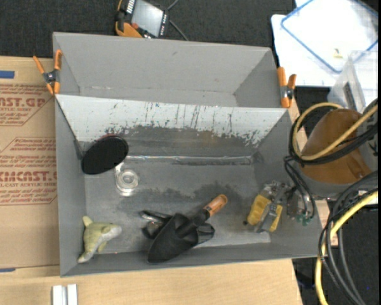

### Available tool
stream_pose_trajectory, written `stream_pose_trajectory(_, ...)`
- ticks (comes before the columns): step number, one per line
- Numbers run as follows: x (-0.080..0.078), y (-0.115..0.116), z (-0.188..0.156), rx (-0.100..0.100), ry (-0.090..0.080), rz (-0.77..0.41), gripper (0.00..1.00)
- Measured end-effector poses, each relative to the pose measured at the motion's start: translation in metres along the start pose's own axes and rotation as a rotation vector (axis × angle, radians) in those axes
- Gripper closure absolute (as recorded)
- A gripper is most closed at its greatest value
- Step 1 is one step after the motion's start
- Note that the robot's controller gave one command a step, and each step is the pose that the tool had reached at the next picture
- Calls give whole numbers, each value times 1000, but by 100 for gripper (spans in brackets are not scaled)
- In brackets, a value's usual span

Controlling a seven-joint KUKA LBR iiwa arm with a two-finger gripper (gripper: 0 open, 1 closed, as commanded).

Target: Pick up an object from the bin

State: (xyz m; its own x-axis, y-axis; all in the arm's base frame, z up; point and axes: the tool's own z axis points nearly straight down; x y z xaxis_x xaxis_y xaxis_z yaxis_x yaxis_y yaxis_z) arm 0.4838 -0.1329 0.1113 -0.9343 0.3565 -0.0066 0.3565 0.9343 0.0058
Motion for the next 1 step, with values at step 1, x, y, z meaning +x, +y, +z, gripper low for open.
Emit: stream_pose_trajectory(1,0,0,-28,0,2,0,100)
